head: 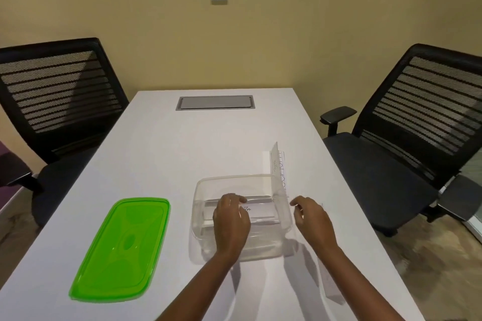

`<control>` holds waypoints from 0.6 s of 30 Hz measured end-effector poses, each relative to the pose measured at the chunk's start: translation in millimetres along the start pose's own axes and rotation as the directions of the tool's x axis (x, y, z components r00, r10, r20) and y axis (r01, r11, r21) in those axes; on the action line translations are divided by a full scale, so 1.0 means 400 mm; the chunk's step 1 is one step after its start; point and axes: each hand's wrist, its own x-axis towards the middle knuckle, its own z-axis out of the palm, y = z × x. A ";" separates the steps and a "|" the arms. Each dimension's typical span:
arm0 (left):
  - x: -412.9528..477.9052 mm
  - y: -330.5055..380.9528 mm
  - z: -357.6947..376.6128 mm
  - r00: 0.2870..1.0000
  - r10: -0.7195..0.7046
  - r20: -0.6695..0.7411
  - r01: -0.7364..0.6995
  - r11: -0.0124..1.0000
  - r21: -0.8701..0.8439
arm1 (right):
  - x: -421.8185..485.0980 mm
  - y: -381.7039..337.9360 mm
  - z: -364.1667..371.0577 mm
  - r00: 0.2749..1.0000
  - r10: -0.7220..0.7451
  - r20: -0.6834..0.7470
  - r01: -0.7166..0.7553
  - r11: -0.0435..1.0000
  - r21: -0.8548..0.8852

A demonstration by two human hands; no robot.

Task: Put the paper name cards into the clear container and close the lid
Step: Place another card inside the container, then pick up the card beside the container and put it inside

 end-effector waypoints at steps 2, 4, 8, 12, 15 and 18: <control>-0.039 0.019 0.021 0.995 0.102 0.020 -0.102 0.995 0.008 | -0.025 0.048 -0.020 0.993 0.115 -0.009 -0.115 0.992 0.047; -0.074 0.030 0.049 0.978 0.183 0.101 -0.187 0.982 0.028 | -0.051 0.093 -0.032 0.976 0.217 0.020 -0.218 0.973 0.070; -0.136 0.057 0.103 0.915 0.333 0.228 -0.338 0.941 -0.018 | -0.103 0.163 -0.042 0.928 0.347 0.133 -0.356 0.934 0.046; -0.194 0.082 0.173 0.840 0.325 0.435 -0.345 0.938 -0.033 | -0.151 0.204 -0.039 0.862 0.434 0.262 -0.448 0.894 -0.007; -0.232 0.089 0.232 0.739 0.197 0.645 -0.300 0.953 0.053 | -0.182 0.218 -0.034 0.815 0.468 0.341 -0.488 0.872 -0.031; -0.266 0.100 0.274 0.630 0.027 0.776 -0.192 0.974 0.123 | -0.209 0.228 -0.030 0.799 0.476 0.367 -0.491 0.869 -0.058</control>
